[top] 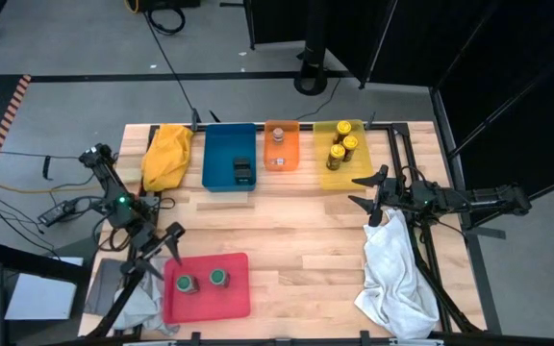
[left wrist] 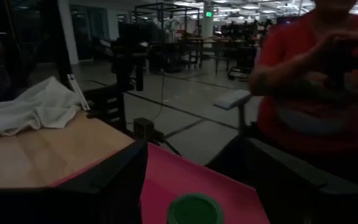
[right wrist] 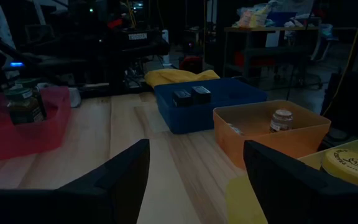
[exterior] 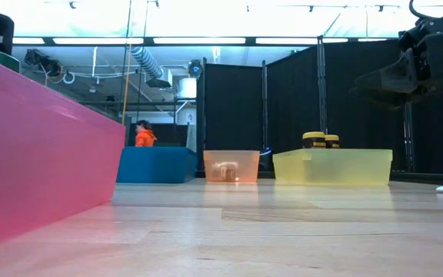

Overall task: Sort spices by type
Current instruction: Return to Home Position

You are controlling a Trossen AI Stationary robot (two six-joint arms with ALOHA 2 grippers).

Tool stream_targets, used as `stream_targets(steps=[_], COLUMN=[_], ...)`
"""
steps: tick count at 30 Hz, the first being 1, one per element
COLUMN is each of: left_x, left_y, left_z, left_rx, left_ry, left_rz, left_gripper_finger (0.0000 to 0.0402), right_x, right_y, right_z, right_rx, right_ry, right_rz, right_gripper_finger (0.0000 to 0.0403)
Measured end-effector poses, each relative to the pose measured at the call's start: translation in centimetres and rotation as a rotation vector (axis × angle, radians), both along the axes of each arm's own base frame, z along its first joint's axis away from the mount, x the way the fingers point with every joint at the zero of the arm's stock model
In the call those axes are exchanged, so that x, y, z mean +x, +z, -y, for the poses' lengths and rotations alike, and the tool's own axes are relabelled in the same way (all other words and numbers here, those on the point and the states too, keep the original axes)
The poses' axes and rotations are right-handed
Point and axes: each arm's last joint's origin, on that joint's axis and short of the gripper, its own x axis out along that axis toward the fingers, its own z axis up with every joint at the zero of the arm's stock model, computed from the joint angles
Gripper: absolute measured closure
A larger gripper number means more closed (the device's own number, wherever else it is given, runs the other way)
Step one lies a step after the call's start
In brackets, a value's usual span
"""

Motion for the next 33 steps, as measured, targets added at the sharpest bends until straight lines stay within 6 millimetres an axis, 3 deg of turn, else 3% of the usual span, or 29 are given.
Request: stream_targets(steps=[33], left_x=[0.03], left_y=[0.05], left_z=[-0.03], left_rx=[-0.005], left_ry=[0.016], left_rz=[0.003], left_gripper_finger=[0.0126], right_x=[0.0], right_y=[0.0], right_z=[0.0], right_rx=[0.0], right_ry=[0.0], right_rz=[0.0], right_gripper_finger=[0.0137])
